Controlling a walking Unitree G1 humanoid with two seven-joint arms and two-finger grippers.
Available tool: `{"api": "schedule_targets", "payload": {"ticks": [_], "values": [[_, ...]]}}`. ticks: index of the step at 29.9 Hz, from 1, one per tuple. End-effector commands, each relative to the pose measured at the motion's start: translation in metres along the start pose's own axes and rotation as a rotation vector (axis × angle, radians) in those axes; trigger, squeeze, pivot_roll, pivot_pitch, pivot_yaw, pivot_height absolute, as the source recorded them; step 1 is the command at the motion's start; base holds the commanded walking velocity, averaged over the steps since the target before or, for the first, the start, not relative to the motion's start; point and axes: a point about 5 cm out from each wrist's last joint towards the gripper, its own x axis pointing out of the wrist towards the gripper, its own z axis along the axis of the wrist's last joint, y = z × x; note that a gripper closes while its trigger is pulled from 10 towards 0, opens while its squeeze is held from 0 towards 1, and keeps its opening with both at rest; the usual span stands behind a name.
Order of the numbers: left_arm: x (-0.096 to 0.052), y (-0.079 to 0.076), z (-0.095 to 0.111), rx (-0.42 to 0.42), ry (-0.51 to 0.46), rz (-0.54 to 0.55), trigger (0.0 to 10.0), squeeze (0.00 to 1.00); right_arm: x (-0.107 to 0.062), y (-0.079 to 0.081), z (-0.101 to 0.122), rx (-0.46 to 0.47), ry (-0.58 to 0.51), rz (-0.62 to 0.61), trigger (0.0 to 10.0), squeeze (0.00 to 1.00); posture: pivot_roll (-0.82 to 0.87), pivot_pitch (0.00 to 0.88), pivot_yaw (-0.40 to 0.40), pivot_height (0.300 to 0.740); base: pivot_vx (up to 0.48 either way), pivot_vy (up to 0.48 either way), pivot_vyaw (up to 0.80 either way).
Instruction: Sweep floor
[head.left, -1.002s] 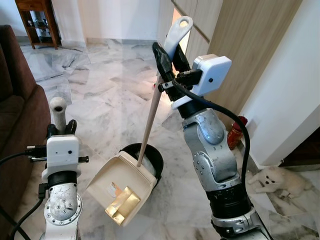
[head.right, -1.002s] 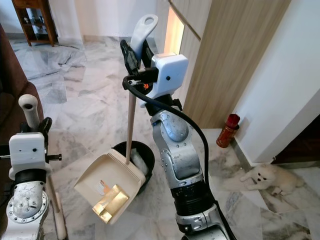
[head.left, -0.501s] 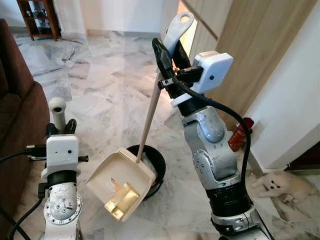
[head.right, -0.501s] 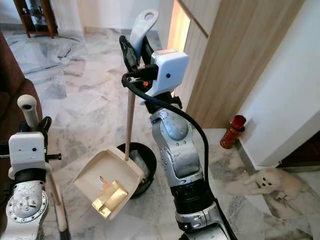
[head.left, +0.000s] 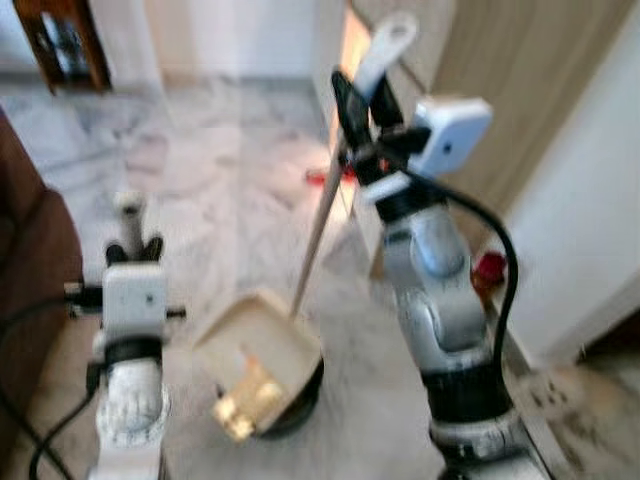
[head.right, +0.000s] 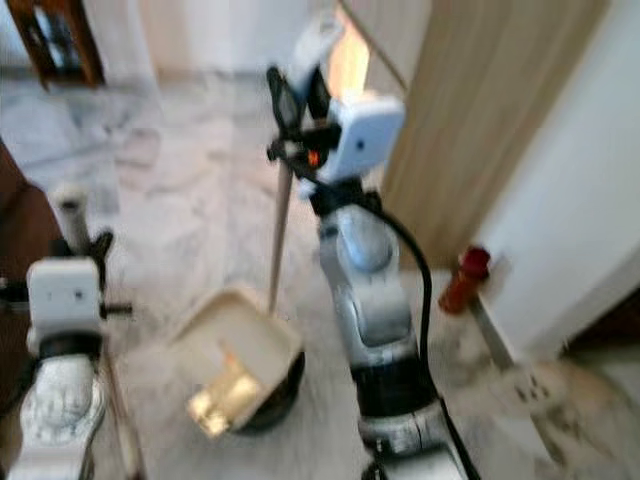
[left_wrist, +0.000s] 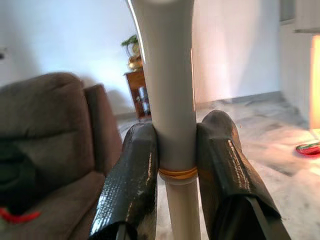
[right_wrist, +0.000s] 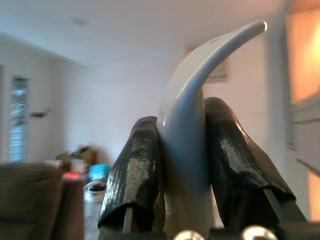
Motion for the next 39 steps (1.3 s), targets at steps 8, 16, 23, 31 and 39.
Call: {"api": "schedule_targets", "payload": {"ticks": [8, 16, 23, 31, 39], "values": [[0.001, -0.003, 0.010, -0.015, -0.052, -0.005, 10.0, 0.00, 0.005, -0.003, 0.021, 0.019, -0.118, -0.024, 10.0, 0.00, 0.11, 0.042, -0.083, 0.740, 0.202, 0.000, 0.00], [-0.001, -0.004, 0.010, -0.016, -0.047, -0.016, 10.0, 0.00, 0.004, -0.004, 0.023, 0.007, -0.127, -0.036, 10.0, 0.00, 0.11, 0.045, -0.086, 0.740, 0.000, 0.000, 0.00], [-0.003, -0.004, 0.010, -0.014, -0.050, -0.014, 10.0, 0.00, 0.004, -0.002, 0.030, -0.029, -0.180, -0.052, 10.0, 0.00, 0.11, 0.049, -0.087, 0.740, 0.000, 0.000, 0.00], [-0.003, -0.007, 0.012, -0.003, -0.068, -0.037, 10.0, 0.00, 0.001, 0.001, 0.037, -0.071, -0.233, -0.067, 10.0, 0.00, 0.11, 0.053, -0.083, 0.740, 0.000, 0.000, 0.00], [-0.004, -0.010, 0.014, 0.005, -0.083, -0.057, 10.0, 0.00, -0.008, 0.019, 0.041, -0.144, -0.285, 0.013, 10.0, 0.00, 0.11, 0.057, -0.083, 0.740, 0.000, 0.000, 0.00]]}}
